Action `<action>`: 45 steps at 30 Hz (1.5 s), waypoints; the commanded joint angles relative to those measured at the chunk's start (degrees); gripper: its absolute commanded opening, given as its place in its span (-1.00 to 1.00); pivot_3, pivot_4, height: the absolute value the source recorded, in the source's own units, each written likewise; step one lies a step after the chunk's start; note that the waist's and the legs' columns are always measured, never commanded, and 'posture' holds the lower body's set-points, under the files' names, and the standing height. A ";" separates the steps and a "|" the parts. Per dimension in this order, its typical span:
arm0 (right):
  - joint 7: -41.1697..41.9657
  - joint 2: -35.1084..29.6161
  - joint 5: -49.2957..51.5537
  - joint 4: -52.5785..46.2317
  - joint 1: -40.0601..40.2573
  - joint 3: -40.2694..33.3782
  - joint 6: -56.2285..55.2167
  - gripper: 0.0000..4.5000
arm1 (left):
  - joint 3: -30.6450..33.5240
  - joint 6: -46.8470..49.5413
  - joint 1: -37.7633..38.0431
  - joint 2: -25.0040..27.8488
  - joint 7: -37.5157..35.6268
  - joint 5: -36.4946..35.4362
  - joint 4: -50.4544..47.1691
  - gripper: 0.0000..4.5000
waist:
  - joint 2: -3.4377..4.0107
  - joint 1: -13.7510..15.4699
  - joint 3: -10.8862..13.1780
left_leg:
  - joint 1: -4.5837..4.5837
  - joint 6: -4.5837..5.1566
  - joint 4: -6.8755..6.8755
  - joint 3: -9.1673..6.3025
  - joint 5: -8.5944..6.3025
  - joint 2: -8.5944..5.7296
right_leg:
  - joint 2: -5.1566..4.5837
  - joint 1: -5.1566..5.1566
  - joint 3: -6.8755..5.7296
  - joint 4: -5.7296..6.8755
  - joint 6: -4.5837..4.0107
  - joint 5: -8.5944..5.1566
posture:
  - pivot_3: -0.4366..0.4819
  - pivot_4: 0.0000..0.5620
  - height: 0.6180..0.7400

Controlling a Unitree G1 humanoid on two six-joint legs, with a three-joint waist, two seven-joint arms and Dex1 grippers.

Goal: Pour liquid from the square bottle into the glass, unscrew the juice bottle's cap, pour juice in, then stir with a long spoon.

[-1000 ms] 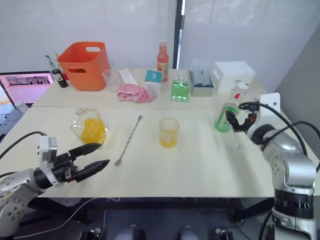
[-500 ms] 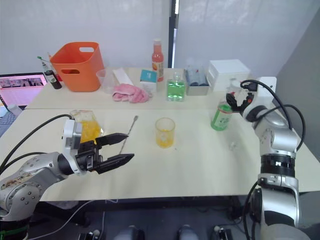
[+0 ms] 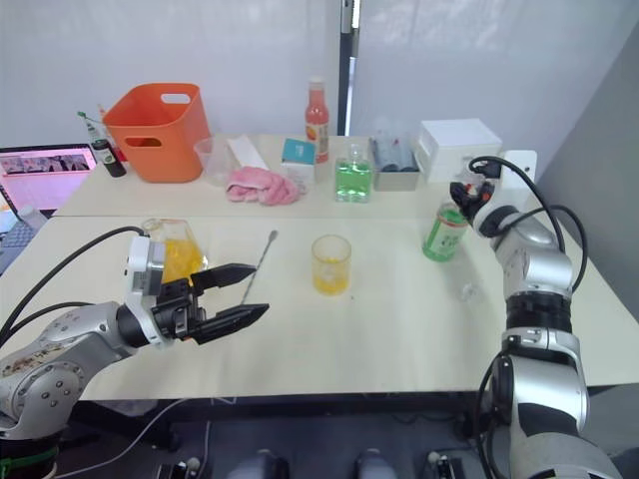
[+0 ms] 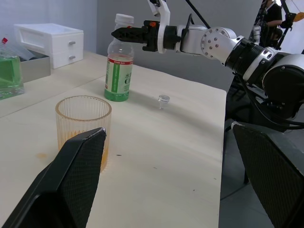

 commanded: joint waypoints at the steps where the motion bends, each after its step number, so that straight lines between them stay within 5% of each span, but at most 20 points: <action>1: 0.90 -0.53 0.56 -2.83 -0.93 -1.04 -1.41 -0.32 | 1.35 0.28 -0.34 0.84 0.05 -1.69 -1.82 1.00 | 0.00 -0.01 0.00 | 0.00 0.00 0.00 0.00 0.00 0.00 | 0.00 0.00 0.00 0.00 0.00 0.00 | -0.05 -0.47 0.59; 6: 1.29 -1.01 2.79 -13.15 2.24 -1.82 2.96 -0.32 | 1.95 -0.16 -0.62 1.87 -0.42 -1.45 -0.62 1.00 | 0.05 0.02 0.03 | -0.03 0.00 -0.05 0.00 0.00 0.01 | 0.00 -0.06 0.00 0.00 0.00 0.00 | -0.05 -0.47 0.59; 15: 1.27 -3.07 17.14 -55.01 17.17 -5.02 23.99 -0.32 | 2.61 -0.47 -2.55 2.34 -1.45 -1.80 2.43 1.00 | 0.14 0.24 0.09 | -0.07 0.00 -0.08 -0.10 0.00 0.07 | -0.03 -0.09 -0.02 0.00 0.01 -0.01 | -0.05 -0.47 0.59; 22: -3.15 -0.75 32.85 -75.94 25.15 -5.77 33.86 -0.32 | 1.73 -0.92 -3.74 3.57 -4.32 0.01 5.29 1.00 | 0.14 0.19 0.09 | -0.03 0.00 -0.08 -0.13 0.00 0.08 | -0.01 -0.04 -0.04 -0.03 0.01 -0.02 | -0.05 -0.47 0.59; 30: -11.19 1.92 37.78 -85.54 30.62 0.59 35.87 -0.32 | 0.34 -0.59 -5.77 3.95 -6.62 0.86 6.47 1.00 | 0.13 0.26 0.09 | -0.03 0.00 -0.05 -0.19 0.00 0.06 | -0.02 -0.03 -0.04 -0.04 0.02 -0.03 | -0.05 -0.47 0.59; 45: -12.20 2.70 21.25 -87.16 40.91 16.24 28.16 -0.32 | -1.15 -0.56 -6.32 4.29 -8.90 2.87 6.49 1.00 | 0.08 0.16 0.05 | 0.03 -0.01 -0.05 -0.21 0.00 0.02 | 0.03 0.02 -0.04 -0.06 0.02 -0.04 | -0.05 -0.47 0.59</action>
